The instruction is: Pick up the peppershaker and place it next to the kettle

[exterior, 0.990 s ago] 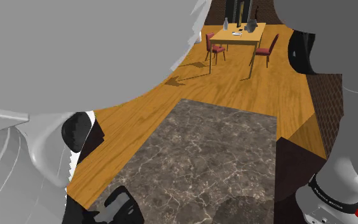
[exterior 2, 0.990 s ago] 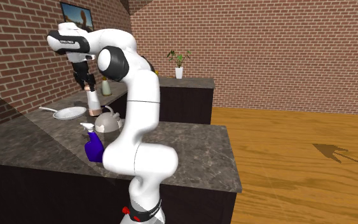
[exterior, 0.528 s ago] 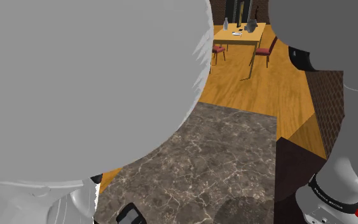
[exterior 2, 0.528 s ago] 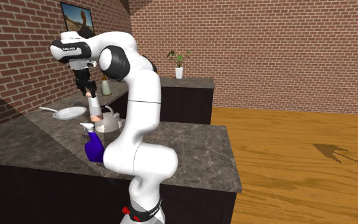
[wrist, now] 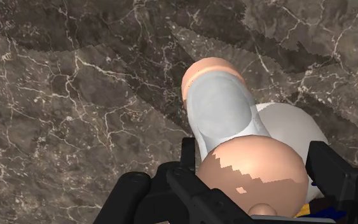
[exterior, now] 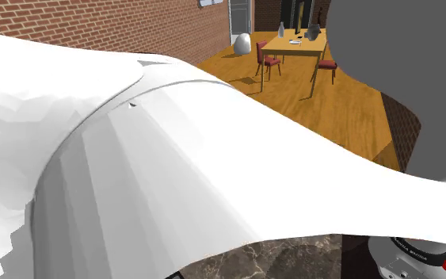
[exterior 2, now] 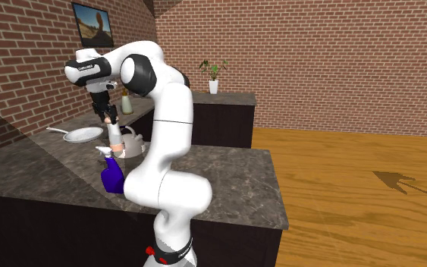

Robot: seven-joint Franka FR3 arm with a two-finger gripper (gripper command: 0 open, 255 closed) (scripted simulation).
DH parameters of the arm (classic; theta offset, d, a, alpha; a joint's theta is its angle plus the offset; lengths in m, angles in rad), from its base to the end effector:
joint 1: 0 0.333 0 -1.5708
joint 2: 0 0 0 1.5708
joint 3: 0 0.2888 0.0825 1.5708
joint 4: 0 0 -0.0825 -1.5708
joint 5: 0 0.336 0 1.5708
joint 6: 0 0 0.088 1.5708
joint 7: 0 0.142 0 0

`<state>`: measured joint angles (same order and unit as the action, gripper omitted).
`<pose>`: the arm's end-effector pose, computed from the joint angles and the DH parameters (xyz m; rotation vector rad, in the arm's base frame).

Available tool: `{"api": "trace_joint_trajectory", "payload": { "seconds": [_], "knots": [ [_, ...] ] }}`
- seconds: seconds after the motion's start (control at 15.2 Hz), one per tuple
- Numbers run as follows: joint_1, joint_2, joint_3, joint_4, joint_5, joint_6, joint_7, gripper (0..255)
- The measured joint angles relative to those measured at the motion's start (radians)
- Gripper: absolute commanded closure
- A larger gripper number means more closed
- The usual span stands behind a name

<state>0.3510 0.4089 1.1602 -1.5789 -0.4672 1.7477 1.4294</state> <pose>0.1629 0.5532 0.4640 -3.1292 -0.2045 -0.1377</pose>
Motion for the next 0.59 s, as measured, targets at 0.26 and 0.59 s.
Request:
{"api": "trace_joint_trajectory", "payload": {
  "seconds": [0.26,0.59],
  "knots": [
    [-0.001,0.011,-0.008,-0.044,-0.014,0.047,0.015,255],
    [-0.001,0.028,-0.022,-0.095,-0.034,0.104,0.031,255]
  ]
}}
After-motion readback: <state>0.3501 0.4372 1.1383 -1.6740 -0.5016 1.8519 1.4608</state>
